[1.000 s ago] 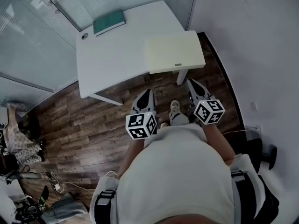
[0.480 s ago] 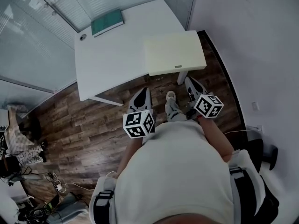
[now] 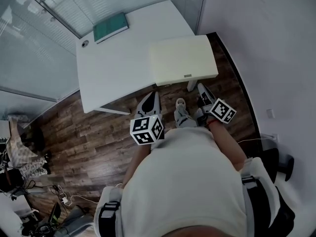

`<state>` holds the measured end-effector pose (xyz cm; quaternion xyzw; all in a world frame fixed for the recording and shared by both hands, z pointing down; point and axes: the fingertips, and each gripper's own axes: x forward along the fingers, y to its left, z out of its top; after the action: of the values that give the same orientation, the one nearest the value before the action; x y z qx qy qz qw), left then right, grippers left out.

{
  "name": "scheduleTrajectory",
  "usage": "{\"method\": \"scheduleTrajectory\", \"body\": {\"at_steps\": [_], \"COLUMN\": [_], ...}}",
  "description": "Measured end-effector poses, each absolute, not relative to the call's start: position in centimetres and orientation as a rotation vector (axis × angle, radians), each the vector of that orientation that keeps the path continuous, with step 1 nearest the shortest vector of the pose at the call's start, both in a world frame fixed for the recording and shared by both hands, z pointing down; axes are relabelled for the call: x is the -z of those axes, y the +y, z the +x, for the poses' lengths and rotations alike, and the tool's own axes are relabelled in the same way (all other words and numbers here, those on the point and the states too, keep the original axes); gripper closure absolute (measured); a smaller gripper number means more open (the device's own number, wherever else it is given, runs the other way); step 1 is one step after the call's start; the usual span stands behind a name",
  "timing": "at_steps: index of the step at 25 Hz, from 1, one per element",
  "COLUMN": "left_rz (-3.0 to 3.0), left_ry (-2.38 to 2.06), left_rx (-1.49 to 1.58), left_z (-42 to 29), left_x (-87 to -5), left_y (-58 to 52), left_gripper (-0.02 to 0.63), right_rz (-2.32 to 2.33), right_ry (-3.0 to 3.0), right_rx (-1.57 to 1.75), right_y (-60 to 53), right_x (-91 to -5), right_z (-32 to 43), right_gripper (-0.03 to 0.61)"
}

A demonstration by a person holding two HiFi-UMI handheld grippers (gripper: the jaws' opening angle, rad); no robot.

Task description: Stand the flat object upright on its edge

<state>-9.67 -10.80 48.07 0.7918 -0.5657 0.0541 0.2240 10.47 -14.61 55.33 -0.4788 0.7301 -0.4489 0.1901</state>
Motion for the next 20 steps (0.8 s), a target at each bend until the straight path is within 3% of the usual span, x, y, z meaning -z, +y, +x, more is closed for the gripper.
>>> {"method": "scheduleTrajectory", "body": {"at_steps": [12,20], "left_rz": [2.19,2.181], "left_ry": [-1.523,-1.524], "left_rx": [-0.177,-0.197], "left_z": [-8.9,-9.0], "left_x": [-48.9,-49.4], "left_y": [-12.4,-13.0], "left_gripper": [0.591,0.591], "right_rz": [-1.22,-1.067], "right_ry": [1.808,1.711], "right_rx": [1.394,1.447], "right_y": [-16.6,-18.2], "right_x": [-59.3,-60.9], "right_z": [12.7,12.7], "right_gripper": [0.545,0.272]}}
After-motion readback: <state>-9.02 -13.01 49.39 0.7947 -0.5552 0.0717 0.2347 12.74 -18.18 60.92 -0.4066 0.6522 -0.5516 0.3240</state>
